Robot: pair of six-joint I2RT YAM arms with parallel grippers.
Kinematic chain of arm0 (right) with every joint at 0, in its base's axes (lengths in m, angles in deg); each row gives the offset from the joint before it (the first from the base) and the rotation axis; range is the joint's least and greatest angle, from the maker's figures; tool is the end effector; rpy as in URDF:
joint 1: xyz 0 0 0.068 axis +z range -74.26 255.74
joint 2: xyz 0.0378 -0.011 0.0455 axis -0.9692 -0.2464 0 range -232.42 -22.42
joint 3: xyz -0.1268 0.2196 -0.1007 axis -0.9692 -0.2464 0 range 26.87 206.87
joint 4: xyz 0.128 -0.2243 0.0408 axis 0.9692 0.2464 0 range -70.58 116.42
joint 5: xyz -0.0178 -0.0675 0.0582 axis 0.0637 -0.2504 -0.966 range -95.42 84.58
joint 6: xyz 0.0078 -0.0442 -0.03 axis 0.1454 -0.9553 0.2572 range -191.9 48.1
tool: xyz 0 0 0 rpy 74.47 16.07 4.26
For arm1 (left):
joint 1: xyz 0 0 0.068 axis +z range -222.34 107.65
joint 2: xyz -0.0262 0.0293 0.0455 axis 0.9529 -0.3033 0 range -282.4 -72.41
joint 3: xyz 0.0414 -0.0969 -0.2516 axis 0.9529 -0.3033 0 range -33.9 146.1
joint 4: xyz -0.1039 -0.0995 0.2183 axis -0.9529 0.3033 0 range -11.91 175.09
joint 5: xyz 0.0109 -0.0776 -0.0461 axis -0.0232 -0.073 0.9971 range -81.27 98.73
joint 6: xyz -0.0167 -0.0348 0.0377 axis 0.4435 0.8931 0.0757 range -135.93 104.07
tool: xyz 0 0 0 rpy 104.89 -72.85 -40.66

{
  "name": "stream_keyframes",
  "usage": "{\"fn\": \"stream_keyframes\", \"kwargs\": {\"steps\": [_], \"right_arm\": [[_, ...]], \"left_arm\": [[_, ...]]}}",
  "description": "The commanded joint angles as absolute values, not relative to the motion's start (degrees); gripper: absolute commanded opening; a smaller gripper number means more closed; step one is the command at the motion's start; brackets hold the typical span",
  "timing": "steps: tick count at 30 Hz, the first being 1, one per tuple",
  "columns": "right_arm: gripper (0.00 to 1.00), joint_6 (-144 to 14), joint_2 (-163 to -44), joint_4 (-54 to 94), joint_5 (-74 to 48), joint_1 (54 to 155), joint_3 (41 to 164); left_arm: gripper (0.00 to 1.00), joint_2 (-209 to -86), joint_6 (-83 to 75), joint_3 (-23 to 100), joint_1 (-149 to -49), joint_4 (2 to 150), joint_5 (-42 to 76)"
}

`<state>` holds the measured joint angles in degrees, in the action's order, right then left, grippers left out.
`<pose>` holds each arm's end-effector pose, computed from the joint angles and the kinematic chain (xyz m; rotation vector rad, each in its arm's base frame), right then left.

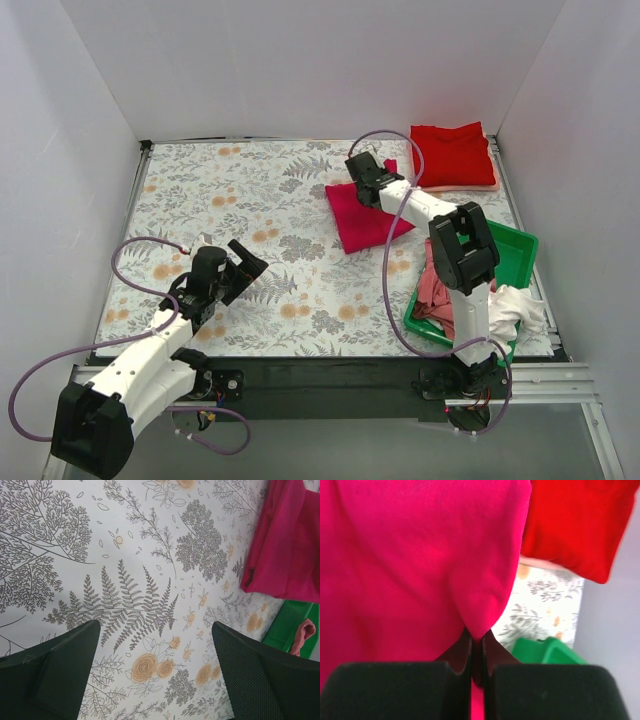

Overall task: Fold and stack the t-shirts
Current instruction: Neatly place the folded tshirt to the corner

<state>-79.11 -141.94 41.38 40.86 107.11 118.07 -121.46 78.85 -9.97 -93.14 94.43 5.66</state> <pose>0.4037 0.2161 0.2039 -0.4071 2.1942 -0.7548 0.1655 -0.0610 0.1906 -1.5252 1.9742 -0.9160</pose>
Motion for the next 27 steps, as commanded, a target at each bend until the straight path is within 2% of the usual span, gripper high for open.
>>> {"fn": "stream_keyframes", "kwargs": {"steps": [1, 15, 27], "right_arm": [[0.01, -86.6, -141.5, 37.4, 44.5, 104.2, 122.3], [0.01, -96.9, -146.4, 30.6, 40.2, 96.3, 136.1], [0.01, -100.2, -151.7, 27.2, 40.3, 92.1, 148.3]], "left_arm": [[0.94, -122.1, 78.1, -9.1, -93.3, 95.8, 1.4], [0.94, -126.3, 80.7, -4.7, -93.4, 100.9, -4.5], [0.94, -129.6, 83.1, -3.0, -93.4, 101.2, -4.6]]}}
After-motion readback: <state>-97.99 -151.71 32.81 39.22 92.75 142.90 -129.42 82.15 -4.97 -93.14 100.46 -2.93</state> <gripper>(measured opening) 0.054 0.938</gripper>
